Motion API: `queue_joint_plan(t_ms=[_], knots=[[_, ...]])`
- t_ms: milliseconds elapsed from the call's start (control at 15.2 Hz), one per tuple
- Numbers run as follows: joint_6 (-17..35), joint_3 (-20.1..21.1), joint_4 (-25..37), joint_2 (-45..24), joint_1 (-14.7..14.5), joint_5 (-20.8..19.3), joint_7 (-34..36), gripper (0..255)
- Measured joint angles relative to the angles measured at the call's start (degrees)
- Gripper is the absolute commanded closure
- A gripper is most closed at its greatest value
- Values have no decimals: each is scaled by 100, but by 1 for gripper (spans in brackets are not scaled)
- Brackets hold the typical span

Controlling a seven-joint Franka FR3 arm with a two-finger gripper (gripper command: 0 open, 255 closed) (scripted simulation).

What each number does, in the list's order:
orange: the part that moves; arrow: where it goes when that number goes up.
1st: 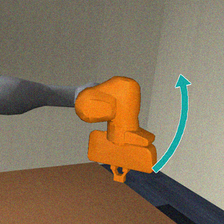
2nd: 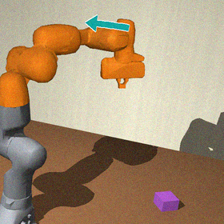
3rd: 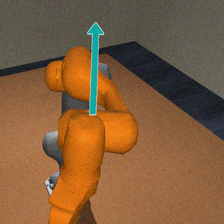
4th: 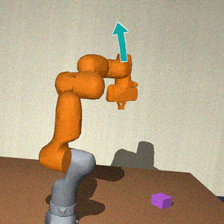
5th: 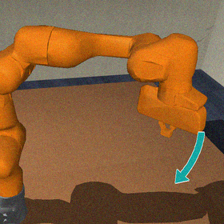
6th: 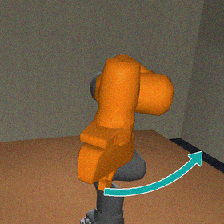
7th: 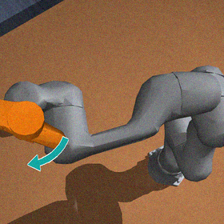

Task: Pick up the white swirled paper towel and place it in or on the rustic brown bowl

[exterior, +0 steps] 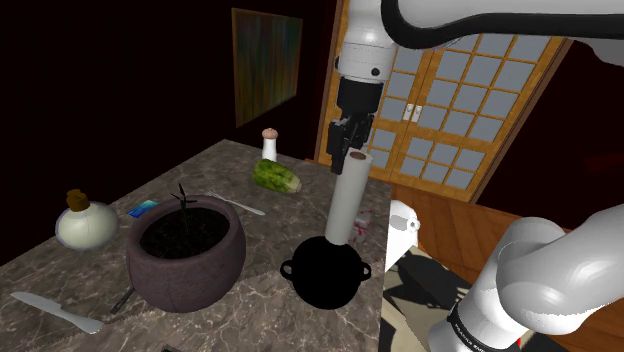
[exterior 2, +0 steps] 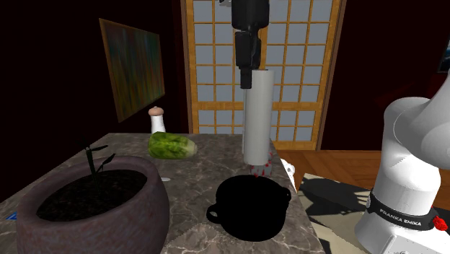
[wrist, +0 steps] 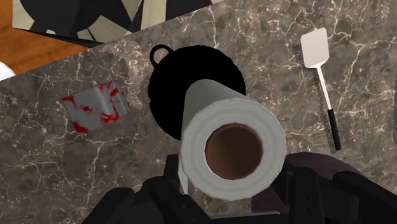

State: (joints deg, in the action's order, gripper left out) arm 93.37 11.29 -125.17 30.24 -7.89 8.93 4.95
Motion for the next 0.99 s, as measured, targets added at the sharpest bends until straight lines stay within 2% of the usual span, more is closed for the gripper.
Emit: queue_joint_plan(t_ms=[990], knots=[[1165,100,-1191,25,-40,92,-81,255]])
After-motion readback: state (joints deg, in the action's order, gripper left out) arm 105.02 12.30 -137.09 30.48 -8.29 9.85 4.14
